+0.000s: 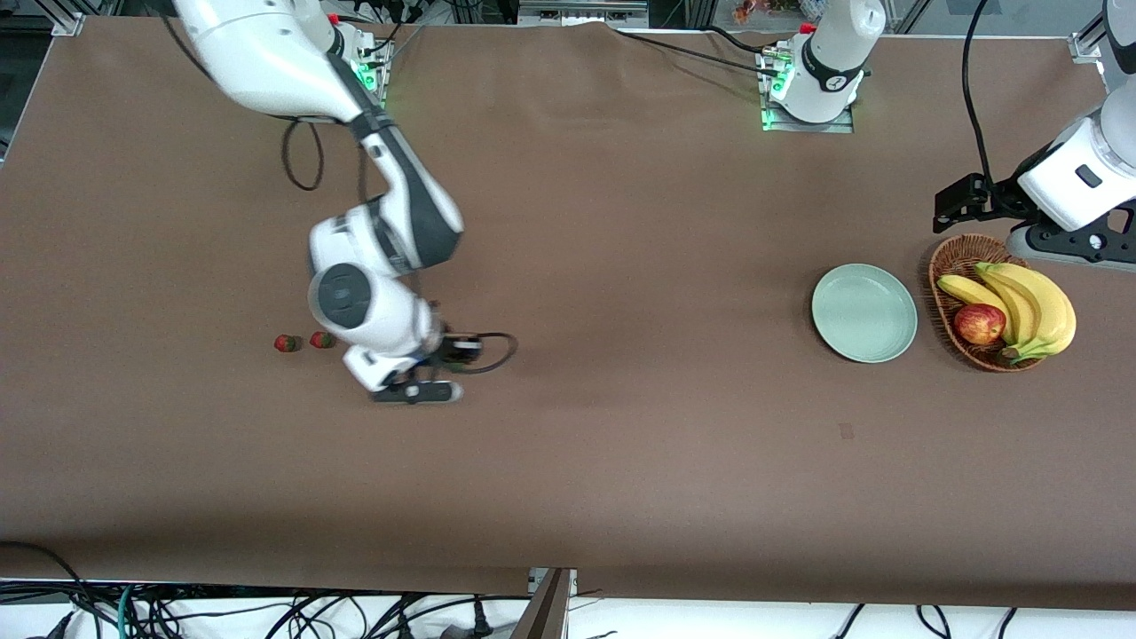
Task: Collect all strawberries into plate
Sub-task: 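Carry the strawberry to mid-table and open the right gripper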
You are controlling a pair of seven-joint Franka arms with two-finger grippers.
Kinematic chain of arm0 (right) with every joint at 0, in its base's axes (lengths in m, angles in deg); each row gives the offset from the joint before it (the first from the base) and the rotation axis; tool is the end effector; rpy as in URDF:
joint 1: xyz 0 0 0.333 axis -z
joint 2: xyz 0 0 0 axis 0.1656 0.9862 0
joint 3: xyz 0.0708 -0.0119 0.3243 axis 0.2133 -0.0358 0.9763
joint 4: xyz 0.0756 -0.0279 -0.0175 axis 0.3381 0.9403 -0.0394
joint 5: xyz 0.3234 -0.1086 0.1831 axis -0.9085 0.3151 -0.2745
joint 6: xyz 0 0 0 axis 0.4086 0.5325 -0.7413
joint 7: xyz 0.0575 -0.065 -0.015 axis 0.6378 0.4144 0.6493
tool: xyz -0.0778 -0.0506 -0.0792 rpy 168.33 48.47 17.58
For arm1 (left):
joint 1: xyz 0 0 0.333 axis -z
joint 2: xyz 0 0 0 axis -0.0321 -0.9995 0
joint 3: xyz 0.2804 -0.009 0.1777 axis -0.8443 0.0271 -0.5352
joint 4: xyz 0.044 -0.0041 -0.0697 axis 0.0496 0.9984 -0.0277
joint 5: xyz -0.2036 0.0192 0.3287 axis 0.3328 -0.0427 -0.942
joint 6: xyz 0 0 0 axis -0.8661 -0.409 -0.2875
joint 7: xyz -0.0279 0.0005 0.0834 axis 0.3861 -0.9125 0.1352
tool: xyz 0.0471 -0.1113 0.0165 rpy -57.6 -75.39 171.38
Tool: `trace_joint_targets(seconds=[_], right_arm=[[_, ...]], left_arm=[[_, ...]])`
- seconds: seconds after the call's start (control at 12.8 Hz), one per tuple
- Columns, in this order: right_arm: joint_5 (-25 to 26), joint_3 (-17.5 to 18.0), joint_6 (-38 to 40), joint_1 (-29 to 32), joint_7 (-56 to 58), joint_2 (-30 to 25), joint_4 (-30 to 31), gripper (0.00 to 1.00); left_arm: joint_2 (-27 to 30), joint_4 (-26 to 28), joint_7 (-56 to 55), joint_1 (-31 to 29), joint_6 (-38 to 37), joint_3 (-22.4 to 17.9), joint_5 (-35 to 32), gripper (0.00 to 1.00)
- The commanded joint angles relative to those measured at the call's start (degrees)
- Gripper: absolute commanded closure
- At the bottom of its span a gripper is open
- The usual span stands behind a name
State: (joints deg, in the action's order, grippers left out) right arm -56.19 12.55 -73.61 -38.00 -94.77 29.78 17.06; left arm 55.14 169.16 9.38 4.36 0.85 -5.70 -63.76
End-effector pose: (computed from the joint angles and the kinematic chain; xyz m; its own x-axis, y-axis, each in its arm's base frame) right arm 0.6428 0.3806 0.2834 0.9991 -0.0394 -0.0167 -0.0415 -0.9870 -0.1551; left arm 0.5548 -0.0236 0.5834 0.9865 -0.1267 -0.1034 -0.1269 -0.9919 0.0046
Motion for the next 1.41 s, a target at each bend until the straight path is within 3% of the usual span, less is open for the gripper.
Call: trace_joint_targets(seconds=[0.0, 0.16, 0.39, 0.47, 0.62, 0.78, 1.02, 1.17, 1.33], right_arm=[[-0.2, -0.7, -7.9, -8.7, -12.6, 8.6, -8.2, 0.74], [-0.2, -0.7, -18.9, -15.5, -24.3, 12.5, -9.7, 0.71], [0.0, -1.0, -27.8, -23.0, -39.6, 16.6, -12.6, 0.63], [0.3, -1.3, -30.6, -24.9, -42.9, 17.2, -12.5, 0.59], [0.5, -2.2, -33.2, -27.5, -46.9, 17.7, -12.2, 0.33], [0.5, -3.1, -33.1, -27.7, -47.0, 17.3, -12.2, 0.30], [0.8, -3.4, -28.3, -24.7, -45.2, 15.1, -12.2, 0.29], [0.7, -3.4, -17.8, -21.1, -37.8, 11.8, -12.1, 0.26], [0.3, -3.5, -6.0, -16.1, -26.4, 7.8, -11.0, 0.15]], left_arm=[[0.7, 1.5, -0.3, 0.2, 0.1, -0.2, 0.5, 0.00], [0.7, 1.9, -0.2, 0.1, 0.2, -0.2, 0.5, 0.00], [0.8, 4.2, -0.2, -0.3, 2.1, -0.2, 0.4, 0.00], [0.8, 4.5, -0.2, -0.6, 2.3, -0.2, 0.5, 0.00], [0.9, 7.0, 0.1, -0.7, 4.2, -0.2, 0.4, 0.00], [1.5, 10.8, 0.2, -1.7, 7.6, 0.0, 0.4, 0.00], [1.6, 13.5, 0.3, -2.5, 10.0, 0.7, 0.4, 0.00], [1.6, 15.5, 0.3, -4.0, 12.2, 2.8, 0.4, 0.00], [3.5, 21.5, -0.4, -4.0, 17.8, 3.9, 0.4, 0.00]])
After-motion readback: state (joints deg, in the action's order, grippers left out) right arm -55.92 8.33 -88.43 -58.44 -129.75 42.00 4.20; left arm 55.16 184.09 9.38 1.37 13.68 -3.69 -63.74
